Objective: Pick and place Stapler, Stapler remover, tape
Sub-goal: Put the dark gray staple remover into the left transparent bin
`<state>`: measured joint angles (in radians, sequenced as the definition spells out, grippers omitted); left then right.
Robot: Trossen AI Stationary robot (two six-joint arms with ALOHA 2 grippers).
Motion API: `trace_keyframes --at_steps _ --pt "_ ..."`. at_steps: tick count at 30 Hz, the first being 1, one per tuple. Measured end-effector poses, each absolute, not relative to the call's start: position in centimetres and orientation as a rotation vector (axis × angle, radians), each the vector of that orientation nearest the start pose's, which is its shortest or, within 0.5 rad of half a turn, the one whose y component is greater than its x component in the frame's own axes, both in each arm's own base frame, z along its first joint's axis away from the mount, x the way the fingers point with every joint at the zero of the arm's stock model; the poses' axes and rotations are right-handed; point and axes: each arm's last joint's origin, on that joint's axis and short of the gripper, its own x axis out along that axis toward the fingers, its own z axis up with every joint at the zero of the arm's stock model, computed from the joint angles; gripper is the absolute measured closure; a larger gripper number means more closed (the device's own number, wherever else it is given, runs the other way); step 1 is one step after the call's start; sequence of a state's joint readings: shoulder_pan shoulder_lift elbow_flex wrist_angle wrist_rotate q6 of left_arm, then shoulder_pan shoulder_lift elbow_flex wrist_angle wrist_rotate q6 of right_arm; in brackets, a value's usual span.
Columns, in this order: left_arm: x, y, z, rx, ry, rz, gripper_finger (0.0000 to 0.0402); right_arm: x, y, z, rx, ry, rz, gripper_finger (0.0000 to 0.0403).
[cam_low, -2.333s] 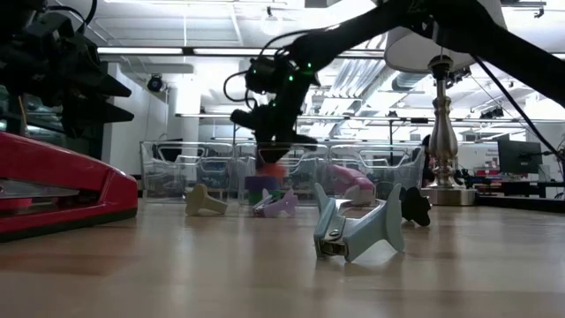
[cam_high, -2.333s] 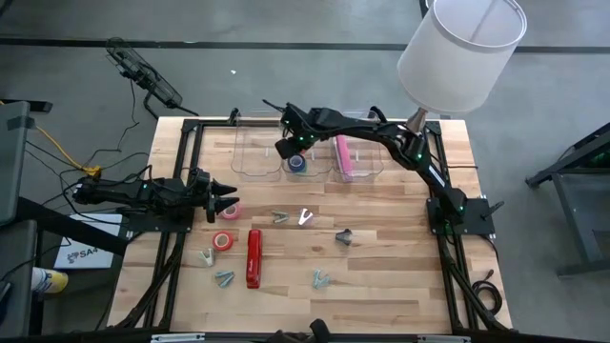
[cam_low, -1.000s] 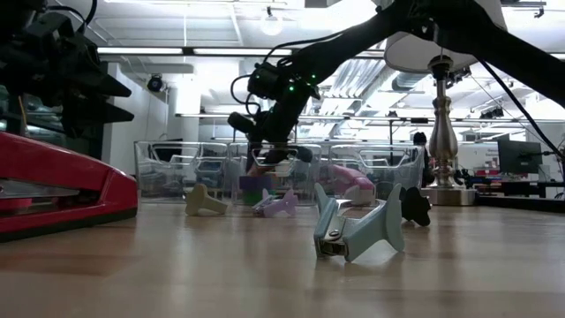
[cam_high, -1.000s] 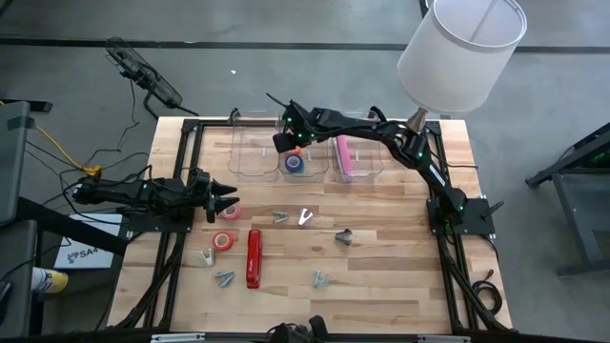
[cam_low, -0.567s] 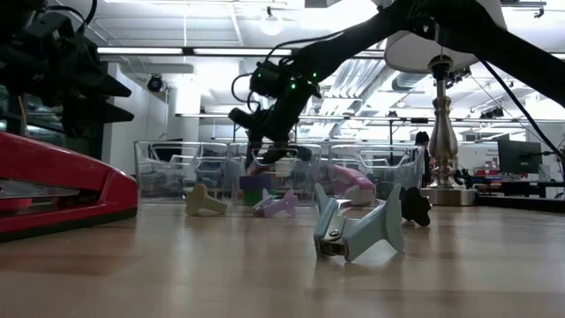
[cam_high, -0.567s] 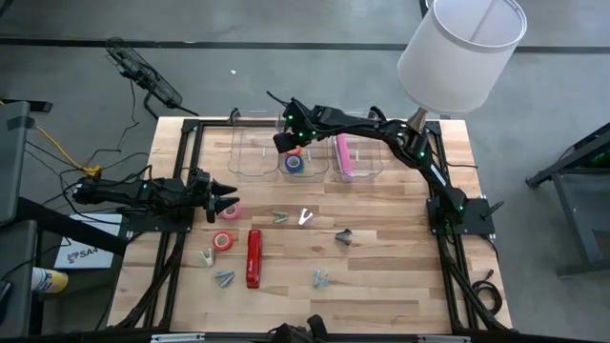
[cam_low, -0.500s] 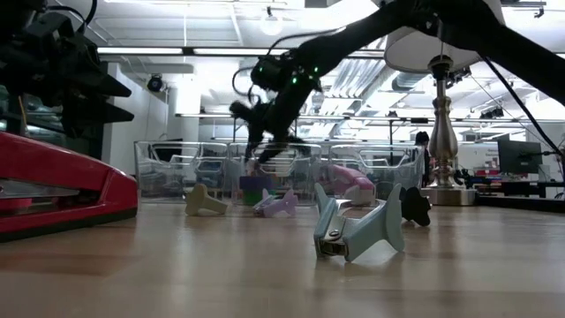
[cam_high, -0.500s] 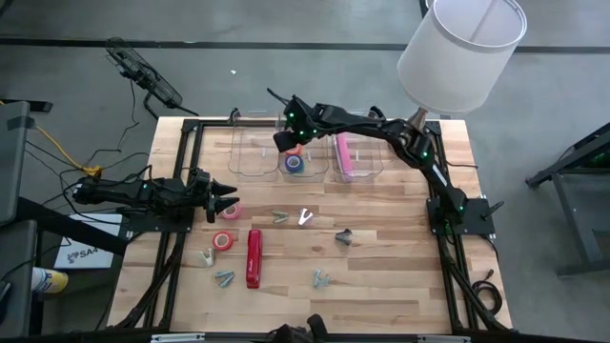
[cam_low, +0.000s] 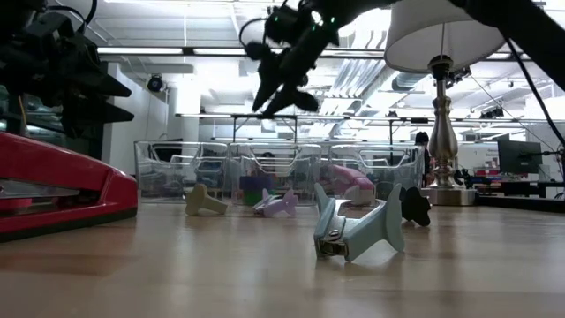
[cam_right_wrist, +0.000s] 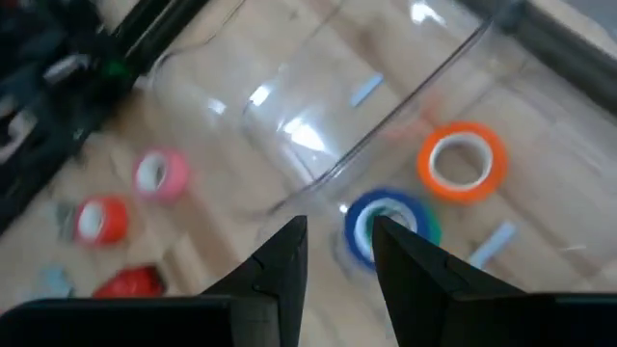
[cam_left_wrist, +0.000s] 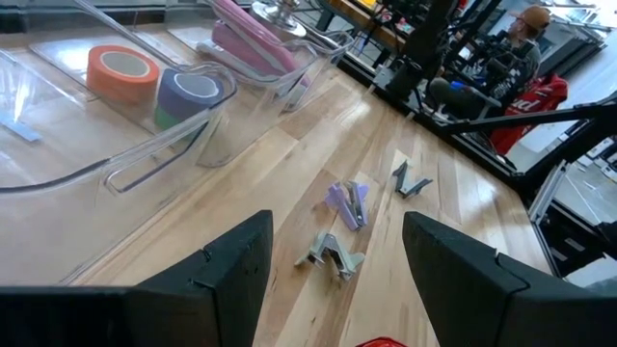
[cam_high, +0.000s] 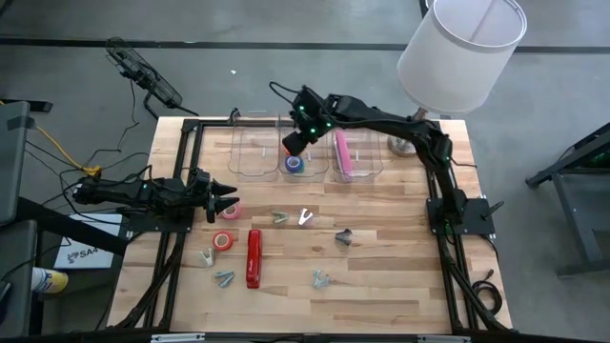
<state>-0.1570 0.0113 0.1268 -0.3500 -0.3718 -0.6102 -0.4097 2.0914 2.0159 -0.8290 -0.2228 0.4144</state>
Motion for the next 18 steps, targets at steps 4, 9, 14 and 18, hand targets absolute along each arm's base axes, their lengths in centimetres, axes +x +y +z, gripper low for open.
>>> trace_keyframes --at_steps 4,9,14,18 --pt "8.5 -0.3 17.2 -0.544 0.154 0.276 0.0172 41.1 -15.7 31.2 0.62 0.91 -0.318 0.0292" --pt "8.5 -0.3 17.2 -0.544 0.154 0.276 0.0172 39.5 -13.4 31.8 0.565 1.065 -0.355 0.0292" --pt "8.5 -0.3 17.2 -0.544 0.154 0.276 0.0172 38.2 -10.8 31.6 0.459 1.261 -0.358 0.0292" --pt "8.5 -0.3 17.2 -0.544 0.154 0.276 0.0172 37.7 -8.6 31.4 0.384 1.384 -0.342 0.0292"
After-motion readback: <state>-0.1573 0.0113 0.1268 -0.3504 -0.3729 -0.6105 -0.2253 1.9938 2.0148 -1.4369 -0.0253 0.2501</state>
